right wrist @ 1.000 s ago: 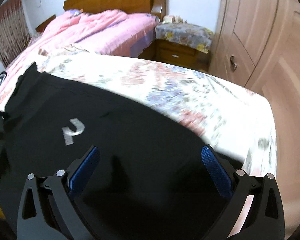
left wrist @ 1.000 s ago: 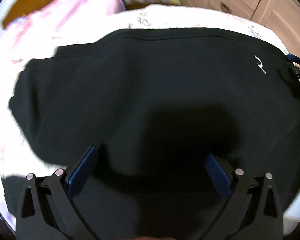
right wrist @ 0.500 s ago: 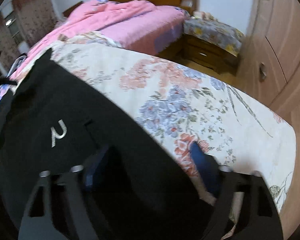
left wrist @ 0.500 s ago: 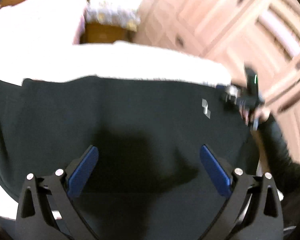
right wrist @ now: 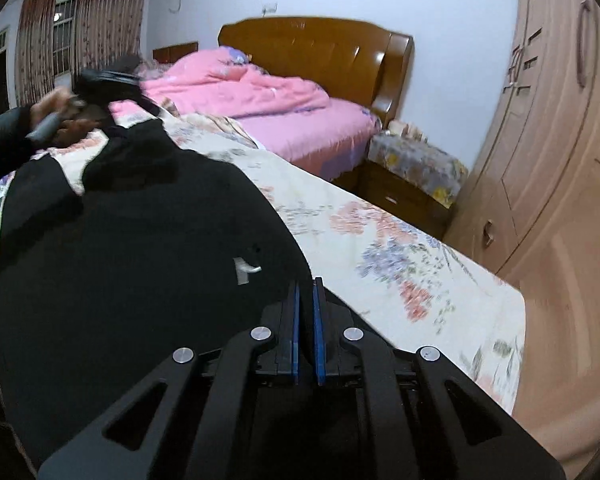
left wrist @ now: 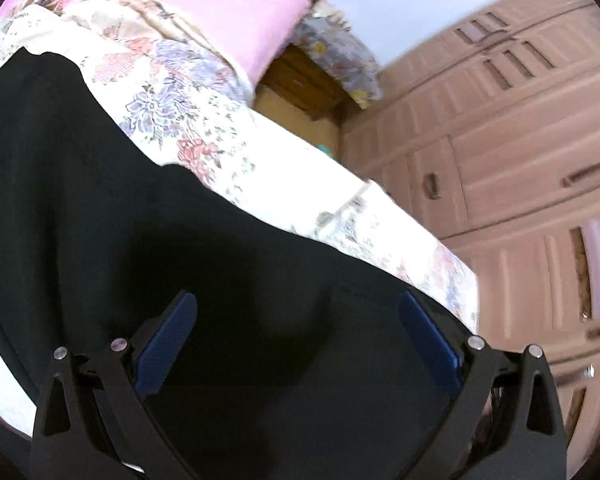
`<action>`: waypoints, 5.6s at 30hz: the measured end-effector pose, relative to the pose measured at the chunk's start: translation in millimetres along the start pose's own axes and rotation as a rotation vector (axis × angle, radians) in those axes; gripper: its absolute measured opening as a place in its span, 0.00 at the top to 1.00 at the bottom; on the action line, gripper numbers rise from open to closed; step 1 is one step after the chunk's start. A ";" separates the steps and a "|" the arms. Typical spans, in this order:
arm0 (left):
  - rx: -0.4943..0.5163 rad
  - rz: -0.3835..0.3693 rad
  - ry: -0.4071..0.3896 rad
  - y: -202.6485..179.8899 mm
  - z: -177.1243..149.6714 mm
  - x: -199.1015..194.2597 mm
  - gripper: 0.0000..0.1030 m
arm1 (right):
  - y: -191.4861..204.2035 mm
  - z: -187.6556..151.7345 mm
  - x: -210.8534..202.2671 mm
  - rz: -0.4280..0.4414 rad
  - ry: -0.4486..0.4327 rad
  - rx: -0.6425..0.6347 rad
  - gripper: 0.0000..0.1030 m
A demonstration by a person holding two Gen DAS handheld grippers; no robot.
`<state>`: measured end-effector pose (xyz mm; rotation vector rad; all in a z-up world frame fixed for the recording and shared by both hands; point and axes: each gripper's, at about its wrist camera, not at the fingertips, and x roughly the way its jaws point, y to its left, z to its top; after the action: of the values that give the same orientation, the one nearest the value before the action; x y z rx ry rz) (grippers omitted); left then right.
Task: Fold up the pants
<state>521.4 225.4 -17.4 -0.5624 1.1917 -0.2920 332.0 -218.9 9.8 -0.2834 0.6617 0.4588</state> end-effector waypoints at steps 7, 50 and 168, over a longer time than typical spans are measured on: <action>-0.127 0.158 0.030 1.9 27.2 45.5 0.11 | 17.5 -24.9 -13.4 -0.002 -0.005 0.096 0.91; 1.500 0.322 0.086 -109.6 -58.8 107.2 0.26 | 21.9 -37.3 -8.0 0.022 0.138 0.030 0.15; 0.473 0.669 -0.458 25.9 -410.3 -61.4 0.01 | 211.5 -139.3 -94.6 -0.201 0.037 0.197 0.21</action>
<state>115.4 171.9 -88.2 0.1928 0.7663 0.1292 89.0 -121.0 -57.1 -0.1702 0.7014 0.1948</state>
